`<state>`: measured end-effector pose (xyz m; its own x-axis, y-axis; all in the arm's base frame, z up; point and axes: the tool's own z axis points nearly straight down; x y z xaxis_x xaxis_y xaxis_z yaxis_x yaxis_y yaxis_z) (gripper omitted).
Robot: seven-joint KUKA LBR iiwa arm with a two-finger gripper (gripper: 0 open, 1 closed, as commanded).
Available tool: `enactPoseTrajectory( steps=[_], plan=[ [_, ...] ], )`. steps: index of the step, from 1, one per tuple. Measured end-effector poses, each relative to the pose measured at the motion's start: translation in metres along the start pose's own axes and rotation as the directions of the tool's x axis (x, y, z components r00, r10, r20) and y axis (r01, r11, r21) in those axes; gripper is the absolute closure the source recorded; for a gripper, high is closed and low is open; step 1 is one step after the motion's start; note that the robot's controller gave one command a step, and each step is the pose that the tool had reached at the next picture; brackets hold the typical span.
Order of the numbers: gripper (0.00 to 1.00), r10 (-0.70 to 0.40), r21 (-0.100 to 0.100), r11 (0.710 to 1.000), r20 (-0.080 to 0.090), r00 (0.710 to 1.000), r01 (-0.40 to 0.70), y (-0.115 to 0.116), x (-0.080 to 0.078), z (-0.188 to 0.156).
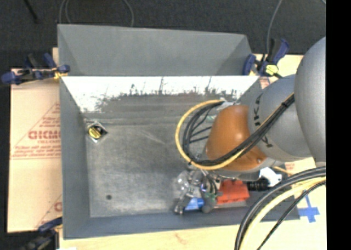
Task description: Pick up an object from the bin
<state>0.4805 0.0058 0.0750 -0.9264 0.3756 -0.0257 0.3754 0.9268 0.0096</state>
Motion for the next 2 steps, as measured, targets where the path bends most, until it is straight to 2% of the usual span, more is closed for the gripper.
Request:
enactPoseTrajectory(
  steps=[1,2],
  plan=[
    [0.00,0.006,-0.001,1.000,-0.006,1.000,-0.006,-0.0389,-0.0158,0.0009],
    [1.00,0.010,-0.002,1.000,0.011,1.000,-0.010,-0.0388,-0.0207,-0.0013]
  ],
)
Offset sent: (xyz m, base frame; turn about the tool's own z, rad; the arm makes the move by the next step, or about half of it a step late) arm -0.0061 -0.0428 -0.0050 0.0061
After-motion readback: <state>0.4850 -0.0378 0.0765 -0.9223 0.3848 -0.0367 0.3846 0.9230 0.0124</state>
